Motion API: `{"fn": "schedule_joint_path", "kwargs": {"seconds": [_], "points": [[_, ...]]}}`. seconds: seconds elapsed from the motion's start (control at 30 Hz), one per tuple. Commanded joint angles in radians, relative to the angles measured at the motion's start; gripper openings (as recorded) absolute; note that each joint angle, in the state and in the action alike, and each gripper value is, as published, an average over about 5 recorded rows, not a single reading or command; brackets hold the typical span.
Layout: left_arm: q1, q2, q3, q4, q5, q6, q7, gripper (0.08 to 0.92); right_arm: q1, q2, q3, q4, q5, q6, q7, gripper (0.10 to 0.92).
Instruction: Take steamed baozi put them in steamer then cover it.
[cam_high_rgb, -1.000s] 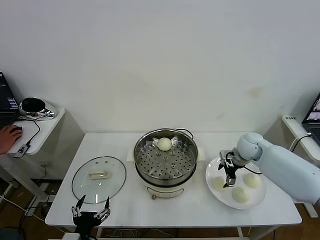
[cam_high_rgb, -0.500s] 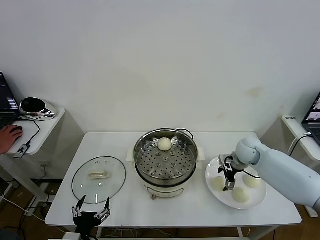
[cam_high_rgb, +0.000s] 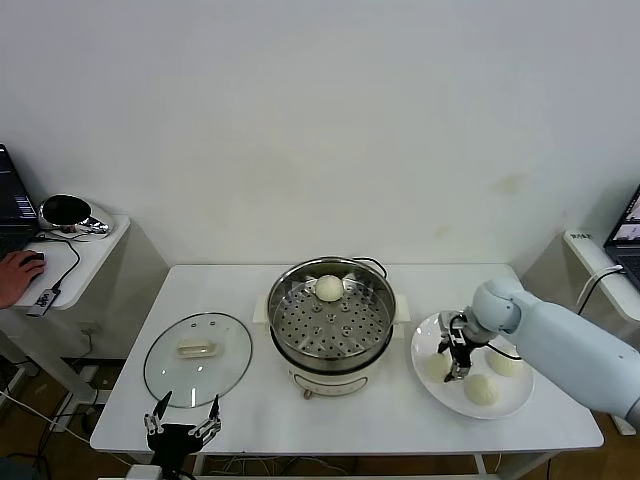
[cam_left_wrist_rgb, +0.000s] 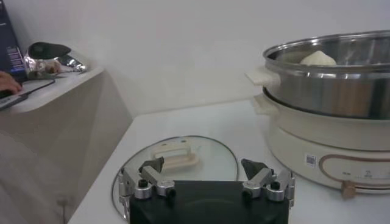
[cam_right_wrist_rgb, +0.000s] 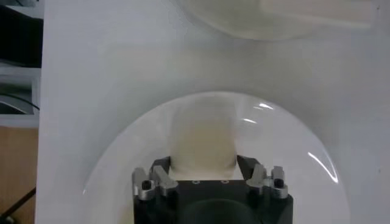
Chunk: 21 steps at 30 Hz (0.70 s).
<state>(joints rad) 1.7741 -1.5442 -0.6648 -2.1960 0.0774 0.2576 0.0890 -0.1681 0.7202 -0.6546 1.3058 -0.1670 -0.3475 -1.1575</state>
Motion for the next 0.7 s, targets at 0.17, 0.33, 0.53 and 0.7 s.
{"fn": "schedule_joint_path", "kwargs": {"seconds": [0.17, 0.33, 0.53, 0.7], "points": [[-0.012, 0.001, 0.003, 0.004, -0.001, -0.001, -0.002, 0.823, 0.039, -0.028, 0.004, 0.021, 0.023, -0.005, -0.013, 0.614], [-0.027, -0.001, 0.01, -0.001, 0.003, -0.001, -0.002, 0.823, 0.167, -0.106, -0.048, 0.095, 0.091, -0.023, -0.029, 0.617], [-0.033, 0.013, 0.008, -0.007, 0.004, -0.001, -0.002, 0.823, 0.547, -0.151, -0.284, 0.19, 0.254, -0.044, -0.06, 0.619], [-0.034, 0.013, 0.011, -0.028, 0.001, -0.003, -0.003, 0.823, 0.794, -0.059, -0.427, 0.151, 0.352, -0.06, -0.089, 0.619]]}}
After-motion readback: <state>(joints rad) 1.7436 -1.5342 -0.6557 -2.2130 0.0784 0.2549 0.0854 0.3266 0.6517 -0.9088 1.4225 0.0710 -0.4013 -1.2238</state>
